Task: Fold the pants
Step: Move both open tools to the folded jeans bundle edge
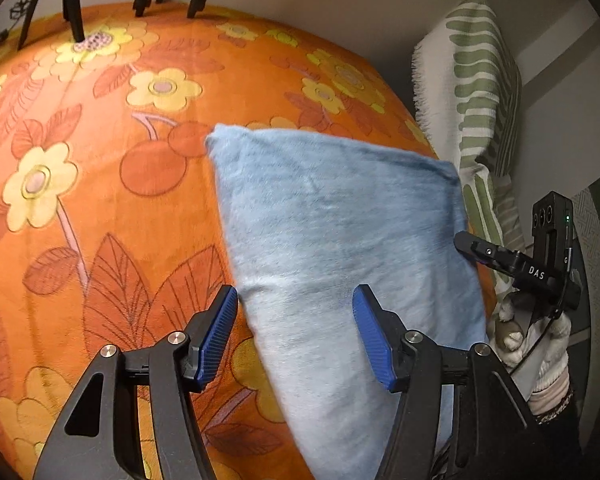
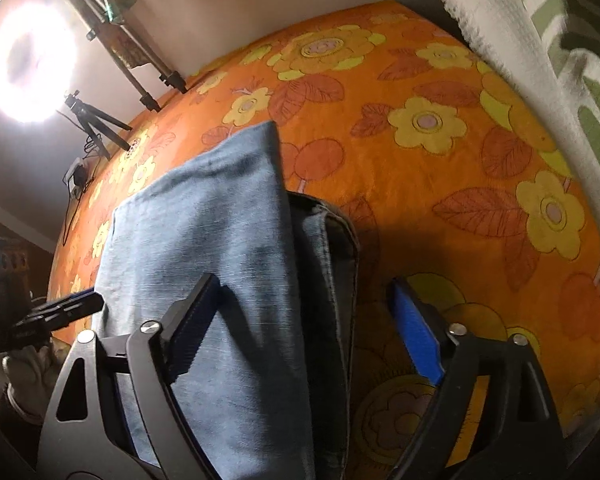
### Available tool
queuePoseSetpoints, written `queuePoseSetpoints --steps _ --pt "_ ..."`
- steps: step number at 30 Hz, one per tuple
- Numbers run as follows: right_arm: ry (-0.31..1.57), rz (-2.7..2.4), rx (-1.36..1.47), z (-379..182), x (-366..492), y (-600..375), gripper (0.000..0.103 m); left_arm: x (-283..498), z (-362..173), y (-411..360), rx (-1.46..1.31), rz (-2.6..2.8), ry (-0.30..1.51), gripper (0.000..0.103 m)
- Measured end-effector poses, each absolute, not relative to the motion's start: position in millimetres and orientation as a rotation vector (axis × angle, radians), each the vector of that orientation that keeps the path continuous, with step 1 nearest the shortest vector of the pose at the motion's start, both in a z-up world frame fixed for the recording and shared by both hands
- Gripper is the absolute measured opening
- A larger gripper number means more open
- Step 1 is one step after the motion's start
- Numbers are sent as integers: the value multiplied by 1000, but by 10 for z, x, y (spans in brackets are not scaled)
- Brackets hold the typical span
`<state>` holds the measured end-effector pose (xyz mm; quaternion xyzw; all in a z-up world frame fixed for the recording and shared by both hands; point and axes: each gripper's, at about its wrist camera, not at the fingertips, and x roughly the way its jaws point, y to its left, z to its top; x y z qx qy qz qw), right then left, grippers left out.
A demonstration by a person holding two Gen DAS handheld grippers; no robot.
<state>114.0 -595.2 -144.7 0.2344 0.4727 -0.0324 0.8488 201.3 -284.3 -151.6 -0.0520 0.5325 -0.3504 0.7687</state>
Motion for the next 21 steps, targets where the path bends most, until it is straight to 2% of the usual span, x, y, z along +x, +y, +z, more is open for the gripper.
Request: queuePoseSetpoints --steps 11,15,21 --pt "986 8 530 -1569 1215 -5971 89 2075 -1587 -2882 -159 -790 1141 60" --pt "980 56 528 -1580 1265 -5906 79 2081 -1594 -2897 -160 -799 1122 60" --pt "976 105 536 -1597 1298 -5850 70 2059 -1592 -2958 -135 -800 1094 60"
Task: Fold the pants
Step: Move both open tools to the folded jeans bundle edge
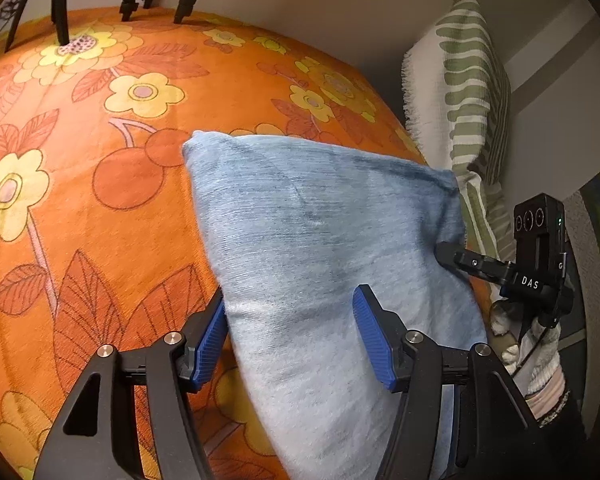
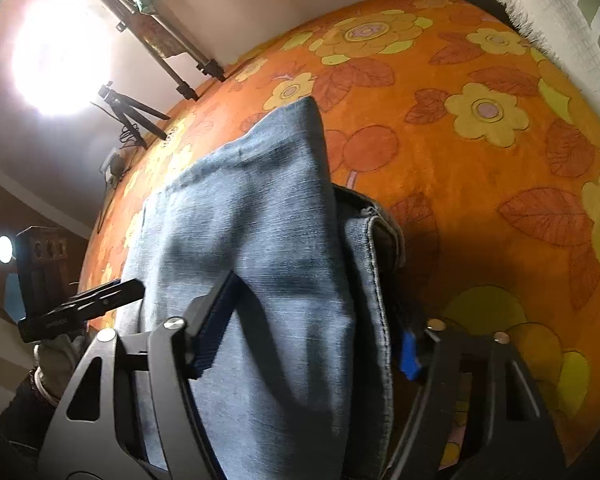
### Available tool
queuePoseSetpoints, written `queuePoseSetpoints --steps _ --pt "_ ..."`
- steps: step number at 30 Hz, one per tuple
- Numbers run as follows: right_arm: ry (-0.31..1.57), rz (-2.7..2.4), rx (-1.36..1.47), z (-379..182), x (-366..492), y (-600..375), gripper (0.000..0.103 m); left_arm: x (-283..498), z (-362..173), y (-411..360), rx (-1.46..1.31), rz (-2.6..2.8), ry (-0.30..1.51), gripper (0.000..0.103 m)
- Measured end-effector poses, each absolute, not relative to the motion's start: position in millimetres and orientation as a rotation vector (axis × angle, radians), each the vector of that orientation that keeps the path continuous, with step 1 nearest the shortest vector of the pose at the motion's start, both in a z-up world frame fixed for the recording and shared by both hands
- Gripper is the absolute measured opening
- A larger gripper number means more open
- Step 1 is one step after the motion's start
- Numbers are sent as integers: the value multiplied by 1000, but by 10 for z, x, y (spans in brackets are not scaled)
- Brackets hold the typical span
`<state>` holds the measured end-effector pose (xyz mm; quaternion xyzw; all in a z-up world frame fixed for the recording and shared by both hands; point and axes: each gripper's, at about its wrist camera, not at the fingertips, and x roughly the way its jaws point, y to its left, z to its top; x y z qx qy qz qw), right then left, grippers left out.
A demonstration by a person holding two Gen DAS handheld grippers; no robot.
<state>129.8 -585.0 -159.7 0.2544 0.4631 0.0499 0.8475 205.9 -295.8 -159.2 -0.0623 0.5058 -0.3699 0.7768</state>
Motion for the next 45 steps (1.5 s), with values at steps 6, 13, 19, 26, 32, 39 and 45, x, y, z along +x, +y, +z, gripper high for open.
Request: queuePoseSetpoints --steps 6,13,19,26,32,39,45 --pt "978 111 513 -1596 1309 -5767 57 1992 -1589 -3047 -60 -782 1056 60" --pt "978 111 510 -1610 1321 -5759 56 1987 -1598 -3049 -52 -778 1045 58" --pt "961 107 507 -1611 1306 -5751 56 1973 -1603 -3030 -55 -781 1035 52" --pt "962 106 512 -1616 1319 -5761 56 2025 -1637 -2907 -146 -791 1050 48" --pt "971 104 501 -1616 1334 -5743 50 2018 -1644 -2923 -144 -798 1025 50" --pt "970 90 482 -1602 1340 -5698 42 2027 -1652 -2942 -180 -779 1013 38" --pt "956 79 449 -1541 1315 -5646 29 1954 -1592 -2989 -170 -776 987 23"
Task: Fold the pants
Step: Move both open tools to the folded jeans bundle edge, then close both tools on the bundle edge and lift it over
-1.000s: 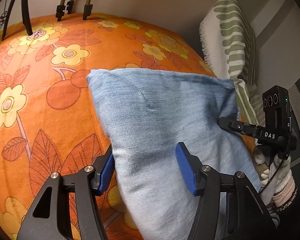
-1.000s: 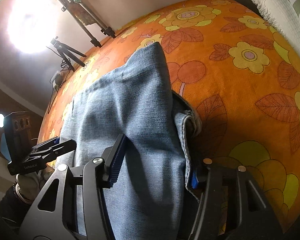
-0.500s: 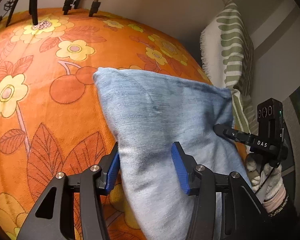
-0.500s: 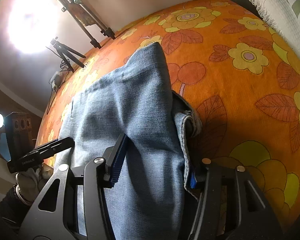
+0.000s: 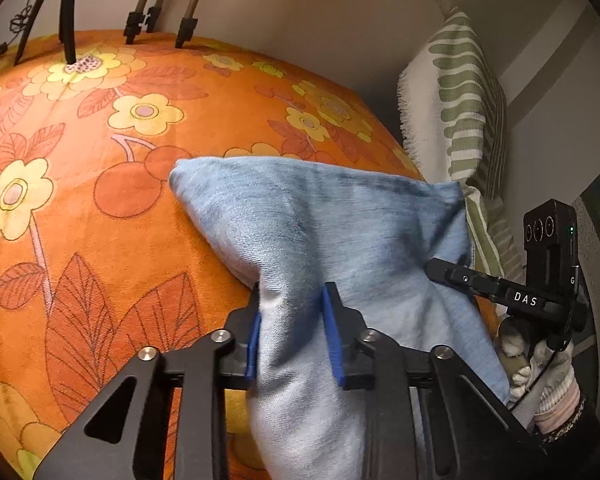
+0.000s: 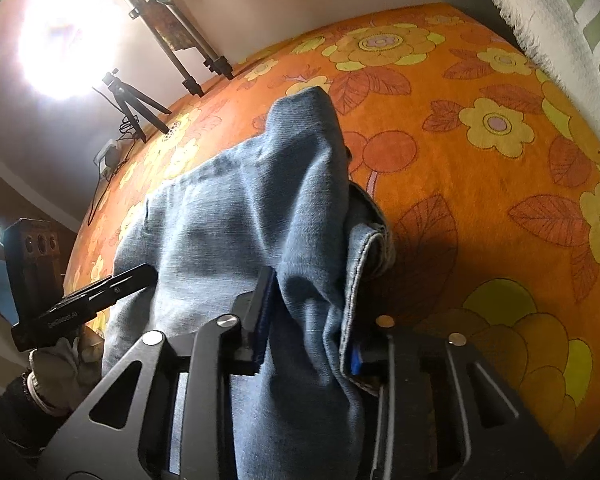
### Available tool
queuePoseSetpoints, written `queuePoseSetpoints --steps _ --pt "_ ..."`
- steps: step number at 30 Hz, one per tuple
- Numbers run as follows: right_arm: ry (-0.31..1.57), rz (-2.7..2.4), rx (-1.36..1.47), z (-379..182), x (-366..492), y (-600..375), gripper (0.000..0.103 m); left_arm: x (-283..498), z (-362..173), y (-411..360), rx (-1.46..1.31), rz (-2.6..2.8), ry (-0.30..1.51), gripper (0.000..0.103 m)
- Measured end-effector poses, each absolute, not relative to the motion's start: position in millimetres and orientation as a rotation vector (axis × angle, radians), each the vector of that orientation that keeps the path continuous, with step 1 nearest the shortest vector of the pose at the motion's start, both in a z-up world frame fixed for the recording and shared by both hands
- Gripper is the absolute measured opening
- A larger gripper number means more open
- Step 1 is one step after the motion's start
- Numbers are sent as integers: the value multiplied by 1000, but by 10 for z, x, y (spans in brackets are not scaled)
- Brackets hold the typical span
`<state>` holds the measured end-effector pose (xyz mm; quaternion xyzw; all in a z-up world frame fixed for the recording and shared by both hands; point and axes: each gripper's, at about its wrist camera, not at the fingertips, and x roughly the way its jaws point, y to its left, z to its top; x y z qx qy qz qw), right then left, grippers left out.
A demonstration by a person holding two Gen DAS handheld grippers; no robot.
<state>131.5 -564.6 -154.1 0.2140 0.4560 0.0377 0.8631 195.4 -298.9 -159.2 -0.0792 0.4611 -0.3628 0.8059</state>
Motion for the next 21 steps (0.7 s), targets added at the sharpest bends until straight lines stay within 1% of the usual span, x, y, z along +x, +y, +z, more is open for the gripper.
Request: queuePoseSetpoints --steps 9,21 --pt "942 50 393 -1421 1258 -5520 23 1899 -1471 -2982 -174 -777 969 16" --pt "853 49 341 -1047 1066 -5331 20 1718 -1162 -2977 -171 -825 906 14"
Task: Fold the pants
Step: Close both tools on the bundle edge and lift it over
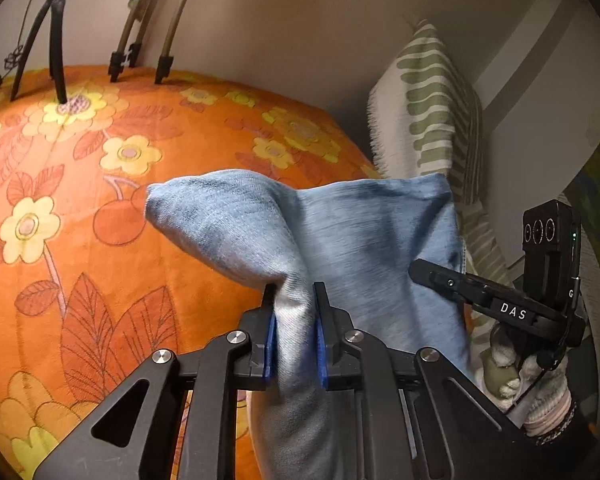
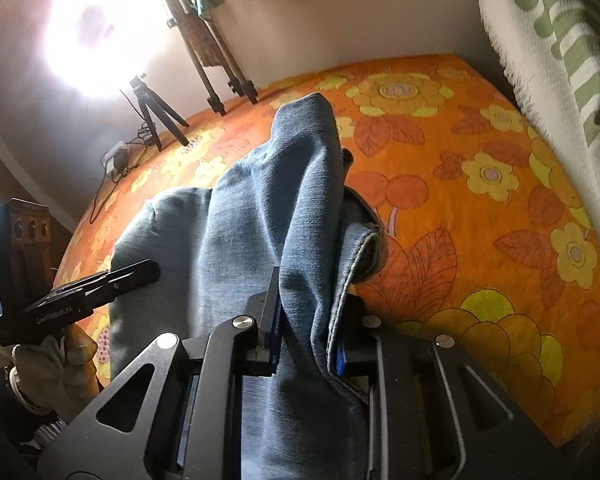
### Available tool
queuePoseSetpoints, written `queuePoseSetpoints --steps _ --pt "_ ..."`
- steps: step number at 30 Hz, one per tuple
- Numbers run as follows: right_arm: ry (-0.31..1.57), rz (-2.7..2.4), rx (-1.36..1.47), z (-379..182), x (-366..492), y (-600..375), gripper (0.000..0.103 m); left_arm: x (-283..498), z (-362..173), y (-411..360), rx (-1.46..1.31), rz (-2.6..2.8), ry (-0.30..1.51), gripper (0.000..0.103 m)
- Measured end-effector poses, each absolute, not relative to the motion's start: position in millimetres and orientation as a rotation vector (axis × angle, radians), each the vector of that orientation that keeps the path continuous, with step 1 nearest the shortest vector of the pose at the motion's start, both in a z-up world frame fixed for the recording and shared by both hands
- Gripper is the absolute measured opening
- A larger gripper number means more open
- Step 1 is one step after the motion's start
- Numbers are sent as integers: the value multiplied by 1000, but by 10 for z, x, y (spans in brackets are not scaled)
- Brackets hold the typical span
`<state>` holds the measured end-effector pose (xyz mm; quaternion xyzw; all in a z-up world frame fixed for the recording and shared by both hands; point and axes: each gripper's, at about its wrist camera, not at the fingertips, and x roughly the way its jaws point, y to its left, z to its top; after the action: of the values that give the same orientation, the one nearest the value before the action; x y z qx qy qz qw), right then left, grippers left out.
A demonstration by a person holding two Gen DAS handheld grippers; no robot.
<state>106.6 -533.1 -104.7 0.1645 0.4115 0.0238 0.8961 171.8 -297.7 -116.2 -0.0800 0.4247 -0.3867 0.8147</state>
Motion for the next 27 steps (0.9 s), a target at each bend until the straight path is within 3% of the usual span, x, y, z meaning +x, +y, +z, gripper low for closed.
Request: queuePoseSetpoints --steps 12,27 --pt "766 86 298 -635 1154 -5054 20 1797 -779 -3036 -124 -827 823 13" --pt "684 89 280 -114 1908 -5169 19 2384 -349 -3428 -94 -843 735 13"
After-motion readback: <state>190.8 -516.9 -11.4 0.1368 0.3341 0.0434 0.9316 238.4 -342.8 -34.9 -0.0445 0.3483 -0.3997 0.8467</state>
